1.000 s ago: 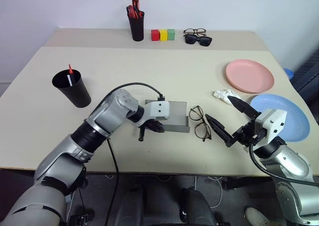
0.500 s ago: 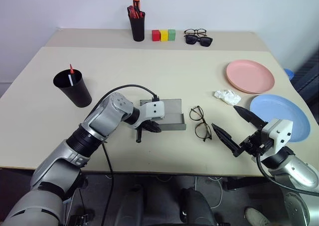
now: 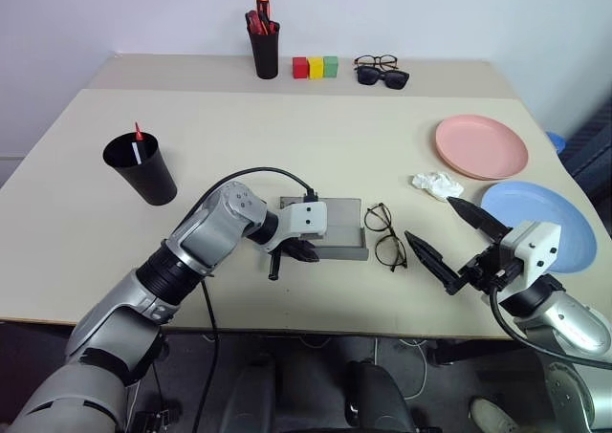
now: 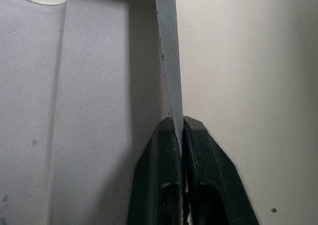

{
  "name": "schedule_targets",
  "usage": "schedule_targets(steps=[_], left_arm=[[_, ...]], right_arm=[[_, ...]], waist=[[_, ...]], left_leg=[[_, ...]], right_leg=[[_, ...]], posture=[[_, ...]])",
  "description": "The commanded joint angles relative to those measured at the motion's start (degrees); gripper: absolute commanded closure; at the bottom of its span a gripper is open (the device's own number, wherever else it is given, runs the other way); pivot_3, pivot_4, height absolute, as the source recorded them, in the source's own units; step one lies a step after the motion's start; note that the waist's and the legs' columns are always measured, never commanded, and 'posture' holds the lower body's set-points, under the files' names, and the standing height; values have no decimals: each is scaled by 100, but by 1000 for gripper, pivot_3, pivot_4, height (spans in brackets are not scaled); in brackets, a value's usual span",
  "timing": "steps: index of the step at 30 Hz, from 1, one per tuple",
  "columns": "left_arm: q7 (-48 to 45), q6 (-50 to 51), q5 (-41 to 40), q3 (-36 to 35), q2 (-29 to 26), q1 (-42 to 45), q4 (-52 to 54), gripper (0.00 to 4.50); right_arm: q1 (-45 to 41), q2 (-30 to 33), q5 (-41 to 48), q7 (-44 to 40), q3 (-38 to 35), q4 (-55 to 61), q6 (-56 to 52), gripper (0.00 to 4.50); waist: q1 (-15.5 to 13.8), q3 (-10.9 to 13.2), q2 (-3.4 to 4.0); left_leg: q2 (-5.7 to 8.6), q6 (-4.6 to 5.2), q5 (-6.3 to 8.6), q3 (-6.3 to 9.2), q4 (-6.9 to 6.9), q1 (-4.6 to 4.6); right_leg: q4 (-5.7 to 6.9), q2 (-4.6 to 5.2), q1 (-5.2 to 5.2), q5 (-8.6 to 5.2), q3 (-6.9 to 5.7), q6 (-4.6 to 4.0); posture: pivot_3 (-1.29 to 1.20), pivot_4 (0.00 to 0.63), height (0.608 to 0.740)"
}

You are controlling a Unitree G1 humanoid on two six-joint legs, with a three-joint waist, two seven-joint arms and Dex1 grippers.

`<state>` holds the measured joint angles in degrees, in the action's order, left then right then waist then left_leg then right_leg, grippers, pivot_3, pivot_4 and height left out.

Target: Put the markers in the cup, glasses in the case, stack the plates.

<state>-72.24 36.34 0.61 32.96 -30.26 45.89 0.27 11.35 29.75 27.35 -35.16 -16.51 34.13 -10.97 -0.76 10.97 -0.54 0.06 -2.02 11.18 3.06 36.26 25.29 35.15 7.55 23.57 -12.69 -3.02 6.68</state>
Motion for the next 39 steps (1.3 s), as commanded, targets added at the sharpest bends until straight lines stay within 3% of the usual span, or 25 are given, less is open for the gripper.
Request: schedule_targets(steps=[1, 3, 13, 17, 18, 23, 28, 35, 39], left_arm=[[66, 150, -6, -57, 32, 107, 272, 2501], [88, 157, -24, -104, 13, 101, 311, 1558], [343, 460, -570, -877, -241, -194, 1079, 1558], [961, -764, -1040, -2108, -82, -1057, 1512, 1558], [1067, -1250, -922, -2200, -159, -1285, 1566, 1558], [871, -1650, -1148, -2417, -476, -1848, 1226, 1558], [164, -972, -2402, -2878, -686, -1855, 1284, 44], [153, -2099, -2595, -3430, -643, -2040, 1125, 44], [-127, -2434, -2446, -3263, -880, -2202, 1006, 44]], right_arm=[[-88, 109, 128, 42, 19, 297, -165, 0], [-125, 133, 162, 39, 42, 298, -255, 0], [-205, 367, 565, -198, 153, 171, -924, 0], [-288, 561, 927, -421, 150, 64, -1325, 0], [-322, 610, 945, -471, 171, 6, -1381, 0], [-657, 808, 830, -861, 462, -468, -1515, 0], [-1227, 1000, 897, -1092, 633, -1127, -2009, 0], [-1969, 1237, 902, -1430, 765, -2063, -2550, 0], [-2163, 1328, 918, -1592, 855, -2293, -2863, 0]], waist=[[1, 0, 0], [0, 0, 0], [7, 0, 0], [23, -1, 1], [18, -1, 1], [-2, -2, 2], [6, -2, 2], [7, -2, 2], [6, -2, 2]], left_leg=[[0, 0, 0, 0, 0, 0], [0, 0, 0, 1, 0, 0], [0, 0, 0, 2, -1, -1], [-1, 0, 0, 0, -3, -3], [-2, 0, 0, 3, -2, -3], [-1, 0, 0, -2, 0, -12], [-1, -1, 0, -3, 6, -4], [-1, 0, 0, -4, 2, -8], [-1, 0, 0, -4, 2, -8]], right_leg=[[0, 0, 0, 0, 0, 0], [1, 0, 0, 0, 0, 0], [2, 0, 0, 0, 0, 0], [0, 2, -1, 0, 2, -1], [1, 1, -1, 1, 1, -1], [1, 1, -8, 1, 0, -2], [-6, 3, -10, 2, -1, -4], [-1, 1, -8, 3, -1, -4], [-1, 1, -8, 3, -2, -3]], posture=[[0, 150, 740], [0, 150, 740], [0, 150, 740], [0, 150, 740], [0, 150, 740], [0, 150, 740], [0, 150, 740], [0, 150, 740], [0, 150, 740]])
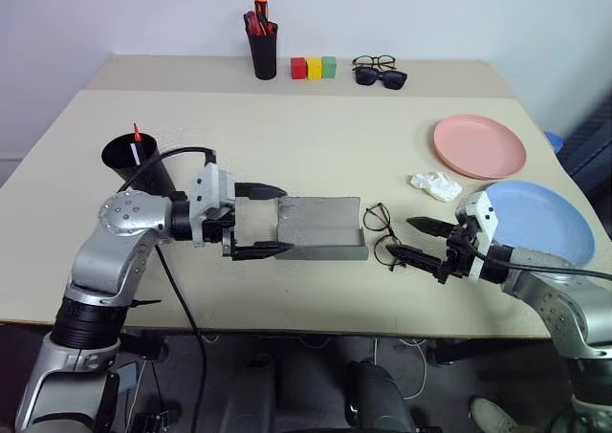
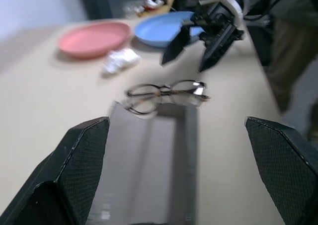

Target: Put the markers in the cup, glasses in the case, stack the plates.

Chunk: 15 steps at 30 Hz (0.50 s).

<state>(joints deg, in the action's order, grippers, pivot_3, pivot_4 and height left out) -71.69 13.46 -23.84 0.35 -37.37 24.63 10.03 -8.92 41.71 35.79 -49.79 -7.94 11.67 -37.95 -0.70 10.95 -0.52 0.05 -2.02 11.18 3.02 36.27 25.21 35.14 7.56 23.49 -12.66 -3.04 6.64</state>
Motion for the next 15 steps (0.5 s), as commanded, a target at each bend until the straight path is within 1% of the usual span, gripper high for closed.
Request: schedule_targets(steps=[1, 4, 9, 12, 15], left_arm=[[-235, 29, -131, 4, -226, -125, 68, 44], [-303, 183, -241, 25, -342, -239, 86, 44], [-292, 272, -254, 53, -301, -211, 59, 44], [-294, 251, -243, 104, -275, -199, 46, 44], [-212, 163, -195, 131, -206, -194, 43, 44]], right_arm=[[-198, 145, 83, -153, 22, -111, -274, 0], [-513, 228, 270, -235, 101, -284, -906, 0], [-1110, 294, 502, -366, 182, -587, -1739, 0], [-1444, 272, 487, -447, 266, -854, -1933, 0], [-1597, 333, 209, -590, 467, -1076, -1725, 0]], waist=[[0, 0, 0], [3, 0, 1], [2, 0, 0], [3, 0, 0], [-1, 0, 0]], left_leg=[[0, 0, 0, -1, 0, 0], [0, 0, 0, -3, 2, 1], [0, 0, 0, -2, 1, 0], [0, 0, 0, -2, 0, 2], [0, 0, 0, -2, -1, 3]], right_leg=[[0, 0, 0, 0, 0, 0], [0, 1, 0, 0, 1, 0], [0, 1, 1, 0, 1, 0], [0, 0, 3, 0, 0, 0], [0, 1, 4, 0, 0, 1]], posture=[[0, 150, 740], [0, 150, 740], [0, 150, 740], [0, 150, 740], [0, 150, 740]])
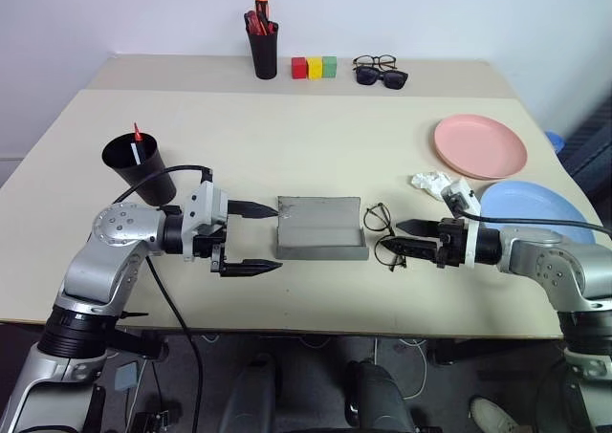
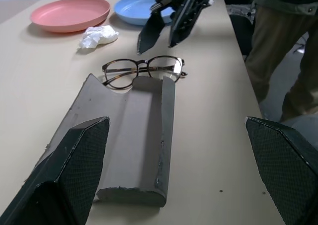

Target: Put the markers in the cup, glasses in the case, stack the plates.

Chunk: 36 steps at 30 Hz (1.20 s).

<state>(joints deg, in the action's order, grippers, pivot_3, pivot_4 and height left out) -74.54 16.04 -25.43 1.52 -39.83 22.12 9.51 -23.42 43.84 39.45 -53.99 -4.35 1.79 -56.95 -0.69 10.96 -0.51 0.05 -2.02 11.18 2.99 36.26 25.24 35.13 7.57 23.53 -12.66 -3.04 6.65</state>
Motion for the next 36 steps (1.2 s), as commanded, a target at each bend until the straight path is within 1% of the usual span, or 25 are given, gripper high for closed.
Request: schedule_targets(steps=[1, 4, 7, 9, 11, 13, 18, 21, 22, 24, 26, 36], left_arm=[[108, -94, -32, 17, 60, 56, 107, 44], [227, -114, 7, -3, 80, 11, 154, 44], [308, -170, 32, -44, 40, -122, 220, 44], [346, -193, 29, -74, 20, -195, 242, 44], [405, -204, 33, -100, 19, -241, 238, 44], [440, -241, 51, -87, 33, -263, 211, 44], [497, -301, 94, 1, 100, -185, 102, 44], [482, -335, 128, 41, 137, -129, 27, 44], [477, -347, 146, 53, 149, -116, 3, 44], [479, -351, 159, 72, 174, -113, -17, 44], [482, -381, 177, 97, 189, -147, -17, 44], [567, -362, 153, 127, 167, -277, 80, 44]], right_arm=[[-158, 137, -278, -178, 156, -98, 324, 0], [-113, 136, -828, 140, 255, 89, 918, 0], [90, 14, -1076, 817, 6, 682, 1000, 0], [127, -25, -1255, 1492, -88, 1172, 563, 0], [-35, -106, -1390, 2236, -131, 1653, -268, 0], [-236, -204, -1626, 2849, -13, 1951, -934, 0], [-696, -717, -1872, 3633, 132, 2235, -1942, 0], [-922, -965, -1931, 3895, 44, 2316, -2582, 0], [-1029, -1085, -1904, 3944, -48, 2346, -3018, 0], [-1092, -1227, -1742, 3960, -141, 2480, -3483, 0], [-1035, -1285, -1558, 3973, -168, 2535, -3555, 0], [-875, -1050, -516, 4143, -167, 2546, -3555, 0]], waist=[[-3, 0, 0], [4, 0, 0], [2, 0, 0], [3, 0, 0], [3, 0, 1], [11, 0, 2], [9, 0, 2], [-2, 0, 2], [-2, 0, 2], [2, 0, 2], [5, 0, 2], [16, 0, 2]], left_leg=[[0, 0, 0, 0, 0, 0], [0, 0, 0, -1, 1, 2], [0, 0, 0, -1, -1, 2], [0, 0, 0, -1, -4, 2], [0, 0, 0, -1, -4, 4], [-1, 0, 0, -1, -3, 4], [-1, -1, 0, -1, -5, 5], [0, 0, 0, -1, -5, 11], [0, 0, 0, -1, -4, 12], [0, 0, 0, -1, -5, 12], [0, 0, 0, 0, -6, 11], [0, 0, 0, 1, -6, 11]], right_leg=[[0, 0, 0, 0, 0, 0], [0, 0, 1, 0, 0, 2], [2, 0, 4, 1, 0, 2], [2, 0, 6, 0, 0, 3], [4, 0, 10, 1, 1, 2], [6, 0, 11, 1, 1, 1], [3, 0, 14, 2, 1, -4], [2, 0, 18, 3, 0, -3], [2, 0, 18, 3, 0, -3], [3, 0, 18, 3, 0, -3], [3, -1, 18, 3, 0, -3], [3, -1, 18, 3, 0, -3]], posture=[[0, 150, 740], [0, 150, 740], [0, 150, 740], [0, 150, 740], [0, 150, 740], [0, 150, 740], [0, 150, 740], [0, 150, 740], [0, 150, 740], [0, 150, 740], [0, 150, 740], [0, 150, 740]])
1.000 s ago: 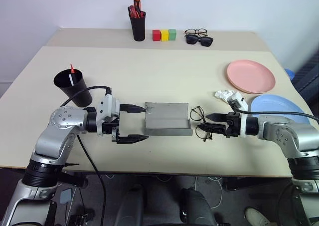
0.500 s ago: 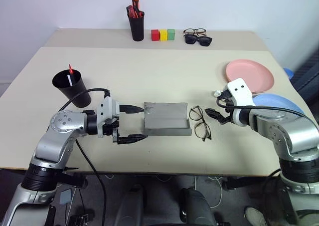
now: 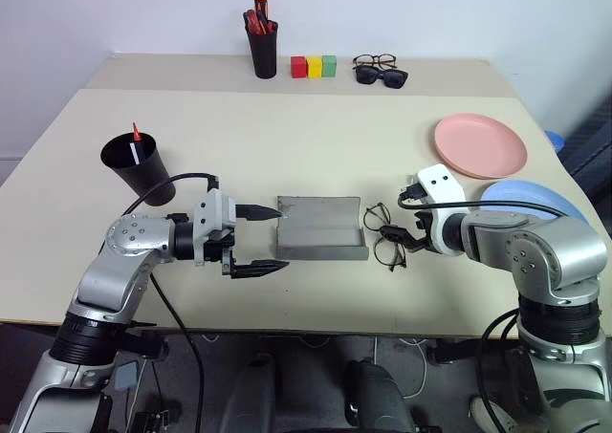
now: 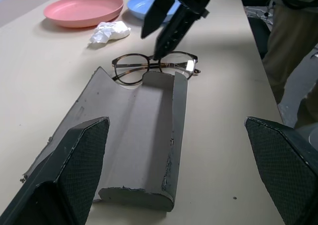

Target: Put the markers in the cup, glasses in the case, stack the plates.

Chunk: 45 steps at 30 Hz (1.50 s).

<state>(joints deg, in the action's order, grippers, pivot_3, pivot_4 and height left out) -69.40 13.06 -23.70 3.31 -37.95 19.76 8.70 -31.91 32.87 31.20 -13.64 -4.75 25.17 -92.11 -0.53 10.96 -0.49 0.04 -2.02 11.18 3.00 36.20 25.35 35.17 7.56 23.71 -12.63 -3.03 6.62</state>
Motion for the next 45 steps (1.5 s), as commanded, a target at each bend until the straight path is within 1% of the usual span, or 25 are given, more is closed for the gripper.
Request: schedule_targets(steps=[1, 13, 31, 34, 36, 38, 41, 42, 45], left_arm=[[70, -55, -25, -56, -21, -55, 179, 44], [163, 19, -84, -115, -99, -212, 339, 44], [221, 123, -113, -103, -145, -225, 401, 44], [241, 144, -123, -108, -145, -231, 423, 0], [254, 156, -122, -115, -147, -237, 437, 0], [264, 169, -125, -121, -151, -247, 457, 0], [274, 184, -138, -142, -174, -272, 487, 0], [274, 185, -139, -148, -184, -279, 493, 0], [277, 181, -151, -167, -220, -300, 515, 0]], right_arm=[[-31, 19, 376, 169, -119, 176, -39, 0], [-82, -23, 911, 636, -129, -122, -39, 0], [-129, -133, 1068, 918, -186, -368, -39, 0], [-138, -145, 1038, 921, -179, -409, -39, 770], [-141, -160, 1010, 916, -174, -436, -39, 1820], [-141, -171, 987, 908, -173, -453, -39, 2711], [-143, -203, 910, 883, -159, -507, -39, 4359], [-143, -215, 886, 873, -156, -518, -39, 4441], [-147, -246, 826, 838, -144, -538, -39, 4441]], waist=[[1, 0, 0], [5, 0, 0], [5, 0, 1], [4, 0, 1], [4, 0, 1], [5, 1, 1], [4, 1, 1], [5, 0, 0], [10, 2, 4]], left_leg=[[0, 0, 0, 0, 0, 0], [0, 0, 0, 0, -1, 0], [0, 0, 0, 0, -4, 2], [0, 0, 0, 0, -5, 3], [0, 0, 0, 0, -5, 4], [-1, 0, 0, 0, -6, 4], [-1, 0, 0, 0, -6, 4], [-1, 0, 0, 0, -6, 4], [-2, 0, 0, -1, -8, 4]], right_leg=[[0, 0, 0, 0, 0, 0], [-1, 0, 1, 0, 0, -1], [-3, 0, 5, -1, 0, -1], [-4, 0, 6, -1, 0, -1], [-4, 0, 7, -1, 0, -1], [-4, 0, 7, -1, 0, -1], [-5, 0, 8, -1, 0, -1], [-5, 0, 8, -1, 0, -1], [-5, 0, 9, -1, 0, -1]], posture=[[0, 150, 740], [0, 150, 740], [0, 150, 740], [0, 150, 740], [0, 150, 740], [0, 150, 740], [0, 150, 740], [0, 150, 740], [0, 150, 740]])
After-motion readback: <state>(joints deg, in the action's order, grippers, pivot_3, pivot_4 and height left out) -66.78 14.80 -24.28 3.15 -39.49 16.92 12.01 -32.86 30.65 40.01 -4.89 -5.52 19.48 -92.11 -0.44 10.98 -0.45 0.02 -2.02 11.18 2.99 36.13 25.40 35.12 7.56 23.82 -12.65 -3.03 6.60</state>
